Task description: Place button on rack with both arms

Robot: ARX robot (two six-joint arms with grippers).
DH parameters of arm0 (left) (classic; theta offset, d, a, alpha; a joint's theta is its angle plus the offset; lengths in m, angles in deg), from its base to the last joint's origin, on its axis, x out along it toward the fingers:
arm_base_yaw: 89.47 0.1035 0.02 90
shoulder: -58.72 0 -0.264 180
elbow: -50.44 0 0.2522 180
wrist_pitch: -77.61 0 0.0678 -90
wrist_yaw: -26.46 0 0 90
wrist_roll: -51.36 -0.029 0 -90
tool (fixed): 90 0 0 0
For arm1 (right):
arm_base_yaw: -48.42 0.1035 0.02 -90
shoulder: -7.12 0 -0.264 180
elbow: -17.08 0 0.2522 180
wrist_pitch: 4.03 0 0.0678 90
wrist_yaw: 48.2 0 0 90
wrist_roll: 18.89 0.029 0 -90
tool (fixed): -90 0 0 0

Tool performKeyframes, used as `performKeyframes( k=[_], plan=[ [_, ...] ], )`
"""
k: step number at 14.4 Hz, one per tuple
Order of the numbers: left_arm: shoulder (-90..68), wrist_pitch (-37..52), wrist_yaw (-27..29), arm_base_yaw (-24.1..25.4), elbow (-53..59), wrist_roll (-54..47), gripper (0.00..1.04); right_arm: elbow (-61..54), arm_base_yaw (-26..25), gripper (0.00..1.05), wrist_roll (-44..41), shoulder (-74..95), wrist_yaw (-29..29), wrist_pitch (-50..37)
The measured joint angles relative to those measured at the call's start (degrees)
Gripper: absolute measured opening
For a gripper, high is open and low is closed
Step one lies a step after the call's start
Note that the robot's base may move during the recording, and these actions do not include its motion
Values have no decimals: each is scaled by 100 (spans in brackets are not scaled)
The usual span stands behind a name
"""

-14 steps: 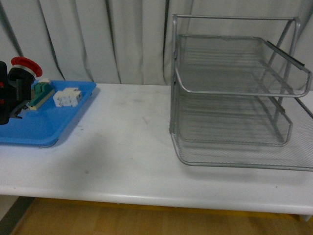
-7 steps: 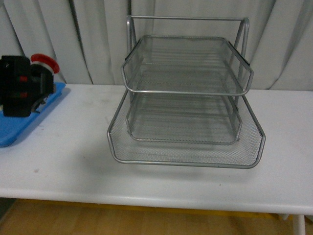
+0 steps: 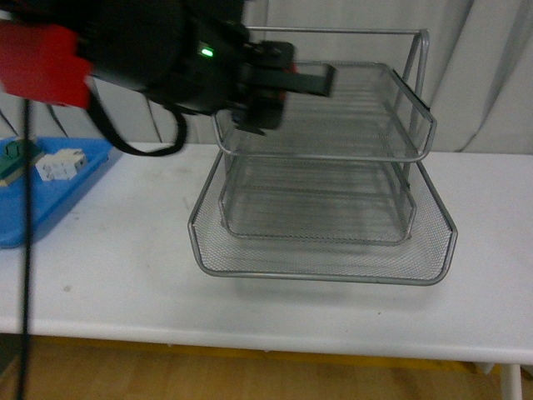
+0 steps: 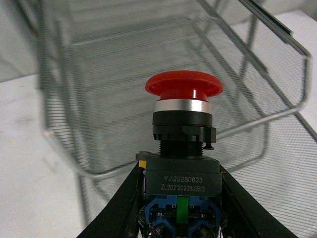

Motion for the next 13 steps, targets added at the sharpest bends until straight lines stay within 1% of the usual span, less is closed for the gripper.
performKeyframes(
  k=[2, 4, 5, 6, 9, 10, 11, 13],
  plan=[
    [-693, -212, -162, -474, -420, -122, 36, 0, 0, 98, 0, 0, 0, 0],
    [-1309, -437, -345, -695, -614, -227, 36, 0, 0, 98, 0, 0, 0, 0],
    [-1659, -723, -385, -756, -1084, -332, 36, 0, 0, 98, 0, 0, 2, 0],
    [-2072, -1084, -376, -693, -1576, -398, 36, 0, 0, 98, 0, 0, 2, 0],
    [-2402, -1353, -352, -544, -2009, -382, 36, 0, 0, 98, 0, 0, 0, 0],
    [-2404, -1375, -345, -531, -2079, -341, 40, 0, 0, 98, 0, 0, 2, 0],
    [-2404, -1353, -363, -509, -2087, -271, 54, 0, 0, 98, 0, -2, 2, 0],
    [-2363, -1235, -404, -511, -1978, -205, 70, 0, 0, 98, 0, 0, 2, 0]
  ],
)
